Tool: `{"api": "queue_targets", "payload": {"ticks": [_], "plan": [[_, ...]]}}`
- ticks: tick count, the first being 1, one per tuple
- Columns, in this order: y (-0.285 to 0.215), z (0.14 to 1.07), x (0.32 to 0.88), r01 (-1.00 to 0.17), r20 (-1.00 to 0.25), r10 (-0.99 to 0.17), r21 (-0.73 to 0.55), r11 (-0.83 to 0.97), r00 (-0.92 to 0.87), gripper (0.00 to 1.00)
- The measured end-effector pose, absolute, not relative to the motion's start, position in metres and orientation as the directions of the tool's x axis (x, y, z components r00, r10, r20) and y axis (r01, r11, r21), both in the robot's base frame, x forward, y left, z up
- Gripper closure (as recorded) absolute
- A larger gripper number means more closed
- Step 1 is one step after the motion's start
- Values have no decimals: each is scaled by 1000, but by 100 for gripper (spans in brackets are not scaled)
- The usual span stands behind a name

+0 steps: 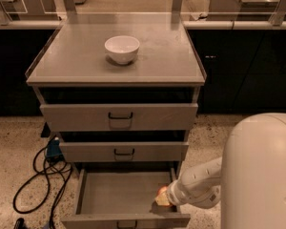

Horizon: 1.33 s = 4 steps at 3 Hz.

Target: Pick apple from bottom drawer and place on counter

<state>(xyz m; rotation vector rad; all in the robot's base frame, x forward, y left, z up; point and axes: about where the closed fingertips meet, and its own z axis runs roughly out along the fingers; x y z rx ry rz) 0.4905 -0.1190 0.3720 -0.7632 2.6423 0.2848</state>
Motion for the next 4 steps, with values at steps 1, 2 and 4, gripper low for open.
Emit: {"api": "queue_targets", "payload": {"ticks": [1, 2, 4], "plan": [[-116, 375, 493, -554, -402, -474, 107, 826, -784, 100], [-141, 409, 475, -475, -428, -400, 81, 876, -811, 100], [-182, 537, 414, -398, -620, -362, -86, 913, -696, 100]]}}
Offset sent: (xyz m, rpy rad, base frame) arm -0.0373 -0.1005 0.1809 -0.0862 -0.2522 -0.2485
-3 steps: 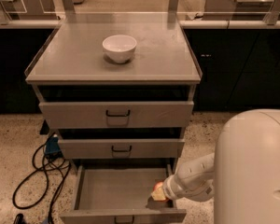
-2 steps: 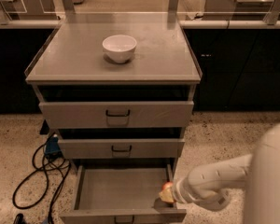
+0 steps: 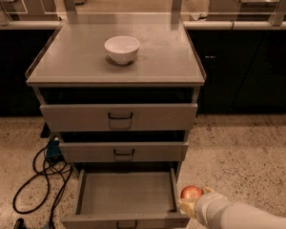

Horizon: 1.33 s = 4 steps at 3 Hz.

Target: Pick apple from bottom drawer and place on counter

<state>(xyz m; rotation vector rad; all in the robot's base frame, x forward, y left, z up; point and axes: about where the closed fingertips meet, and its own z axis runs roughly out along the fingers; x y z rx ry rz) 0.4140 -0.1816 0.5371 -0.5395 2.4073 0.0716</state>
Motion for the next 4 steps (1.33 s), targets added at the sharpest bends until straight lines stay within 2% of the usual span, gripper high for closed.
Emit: {"api": "queue_targets", "payload": {"ticks": [2, 3, 4], "plan": [[-172, 559, 407, -412, -659, -370, -99, 906, -655, 100], [-153, 594, 434, -472, -712, -370, -61, 880, -597, 100], [-104, 669, 464, -590, -787, -409, -71, 804, -462, 100]]}}
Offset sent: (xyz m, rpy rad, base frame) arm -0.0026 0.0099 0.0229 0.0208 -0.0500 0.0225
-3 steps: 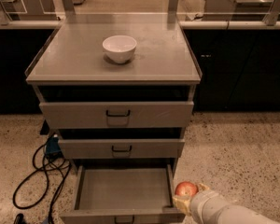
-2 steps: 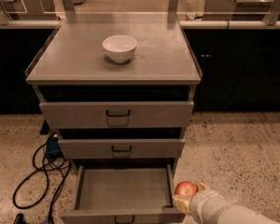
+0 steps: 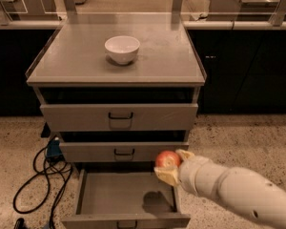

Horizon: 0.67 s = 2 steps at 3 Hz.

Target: Pick apple from bottom drawer and place on counter

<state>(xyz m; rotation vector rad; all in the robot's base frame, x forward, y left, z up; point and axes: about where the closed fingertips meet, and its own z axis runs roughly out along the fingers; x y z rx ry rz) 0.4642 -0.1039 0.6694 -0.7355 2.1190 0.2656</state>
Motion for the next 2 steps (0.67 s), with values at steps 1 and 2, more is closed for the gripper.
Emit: {"api": "queue_targets", "payload": {"ticks": [1, 2], "plan": [[-63, 755, 492, -631, -839, -412, -111, 768, -355, 100], [-53, 777, 499, -635, -849, -422, -139, 760, -319, 100]]}}
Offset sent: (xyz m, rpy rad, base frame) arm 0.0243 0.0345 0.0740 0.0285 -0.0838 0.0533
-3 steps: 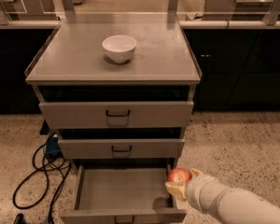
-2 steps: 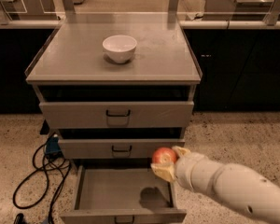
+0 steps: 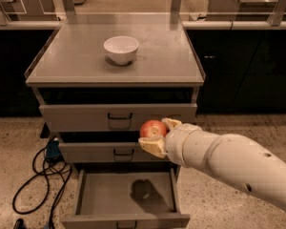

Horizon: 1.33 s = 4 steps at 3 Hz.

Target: Pick apple from bottom drawer and place on counter

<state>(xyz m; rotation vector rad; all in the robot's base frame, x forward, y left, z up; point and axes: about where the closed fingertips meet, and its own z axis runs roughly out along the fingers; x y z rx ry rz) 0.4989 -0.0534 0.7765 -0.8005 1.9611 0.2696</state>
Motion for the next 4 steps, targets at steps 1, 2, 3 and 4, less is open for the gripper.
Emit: {"api": "queue_targets", "payload": {"ticks": [1, 2, 3, 4], "plan": [[-53, 777, 499, -635, -849, -422, -139, 760, -319, 100], [-61, 787, 509, -613, -879, -378, -133, 779, -290, 100], [-78, 828, 532, -608, -917, -344, -158, 778, -201, 100], [-92, 876, 561, -627, -944, -308, -167, 761, -122, 100]]}}
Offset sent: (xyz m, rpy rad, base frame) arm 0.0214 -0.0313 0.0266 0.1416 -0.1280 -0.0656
